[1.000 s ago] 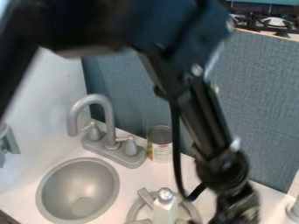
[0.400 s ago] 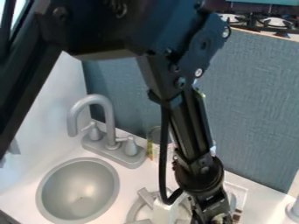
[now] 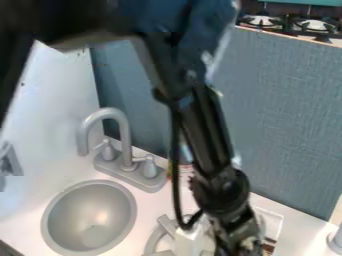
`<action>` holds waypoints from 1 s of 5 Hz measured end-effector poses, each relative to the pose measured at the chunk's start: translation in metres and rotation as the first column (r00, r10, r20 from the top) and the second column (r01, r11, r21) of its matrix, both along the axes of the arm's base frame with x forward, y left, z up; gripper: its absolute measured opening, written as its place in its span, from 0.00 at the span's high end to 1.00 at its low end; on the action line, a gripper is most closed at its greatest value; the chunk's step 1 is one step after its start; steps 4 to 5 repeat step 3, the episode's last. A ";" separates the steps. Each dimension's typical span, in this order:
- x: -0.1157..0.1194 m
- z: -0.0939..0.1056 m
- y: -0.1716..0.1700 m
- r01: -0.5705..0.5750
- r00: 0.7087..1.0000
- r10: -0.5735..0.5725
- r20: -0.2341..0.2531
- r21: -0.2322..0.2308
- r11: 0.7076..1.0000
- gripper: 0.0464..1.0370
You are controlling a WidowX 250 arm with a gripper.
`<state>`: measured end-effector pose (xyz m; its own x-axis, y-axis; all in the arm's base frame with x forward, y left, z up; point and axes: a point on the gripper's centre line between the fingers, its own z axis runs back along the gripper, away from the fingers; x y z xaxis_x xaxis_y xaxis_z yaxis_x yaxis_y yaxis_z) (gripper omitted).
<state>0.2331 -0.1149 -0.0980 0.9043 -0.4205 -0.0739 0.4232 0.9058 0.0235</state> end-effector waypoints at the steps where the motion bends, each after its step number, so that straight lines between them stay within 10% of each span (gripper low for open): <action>1: 0.003 0.024 0.006 -0.094 0.995 0.094 0.015 -0.012 0.996 0.05; 3: -0.007 0.089 0.015 -0.146 0.984 0.150 0.091 -0.051 0.988 0.05; 5: -0.007 0.089 0.015 -0.146 0.984 0.150 0.091 -0.051 0.988 0.05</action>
